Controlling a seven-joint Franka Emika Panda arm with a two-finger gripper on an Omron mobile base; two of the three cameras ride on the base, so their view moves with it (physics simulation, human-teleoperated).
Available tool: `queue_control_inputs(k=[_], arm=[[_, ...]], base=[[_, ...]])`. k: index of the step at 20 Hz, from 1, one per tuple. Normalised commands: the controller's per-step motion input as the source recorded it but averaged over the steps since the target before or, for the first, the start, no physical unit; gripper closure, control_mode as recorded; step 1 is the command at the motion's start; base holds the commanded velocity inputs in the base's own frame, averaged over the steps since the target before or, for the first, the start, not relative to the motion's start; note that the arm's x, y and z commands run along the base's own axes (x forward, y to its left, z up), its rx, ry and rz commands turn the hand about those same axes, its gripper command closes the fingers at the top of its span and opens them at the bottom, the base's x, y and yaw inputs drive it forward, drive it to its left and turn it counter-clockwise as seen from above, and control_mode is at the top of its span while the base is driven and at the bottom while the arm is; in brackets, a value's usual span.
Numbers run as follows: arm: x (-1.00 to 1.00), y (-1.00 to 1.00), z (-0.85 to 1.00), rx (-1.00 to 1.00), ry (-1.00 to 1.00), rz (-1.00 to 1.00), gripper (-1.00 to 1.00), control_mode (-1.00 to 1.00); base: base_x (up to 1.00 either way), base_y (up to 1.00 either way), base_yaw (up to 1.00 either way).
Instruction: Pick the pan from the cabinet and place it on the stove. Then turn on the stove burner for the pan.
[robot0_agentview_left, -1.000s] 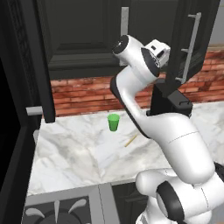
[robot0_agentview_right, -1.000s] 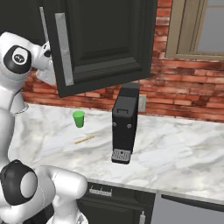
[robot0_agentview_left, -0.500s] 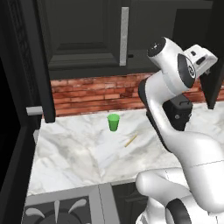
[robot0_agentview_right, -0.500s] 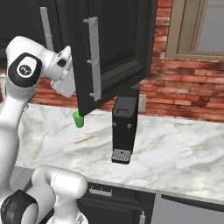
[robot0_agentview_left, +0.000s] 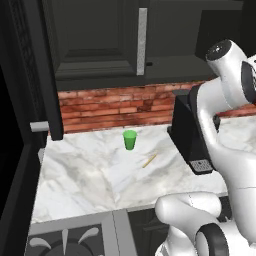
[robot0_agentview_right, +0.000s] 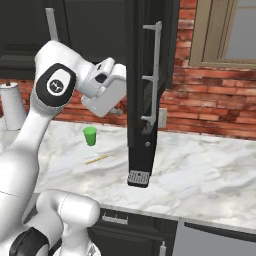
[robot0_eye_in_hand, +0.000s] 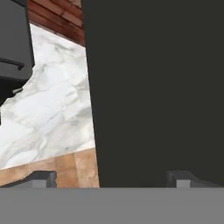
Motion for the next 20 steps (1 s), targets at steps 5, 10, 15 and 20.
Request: queue_control_inputs(k=[5,10,15,20], arm=[[-0.03,-0.31,0.00,0.11,0.00,-0.01,-1.00,-1.00],[-0.13,0.22,0.08,0.09,-0.13,-0.04,-1.00,-1.00],[-0.28,0.92,0.21,0.06,-0.32,0.00,-1.00,-1.00],[-0.16,1.00,0.26,0.06,-0.35,0.00,-1.00,-1.00]], base=[[0.00,0.00,0.00],[0.00,0.00,0.00],[0.00,0.00,0.00],[0.00,0.00,0.00]])
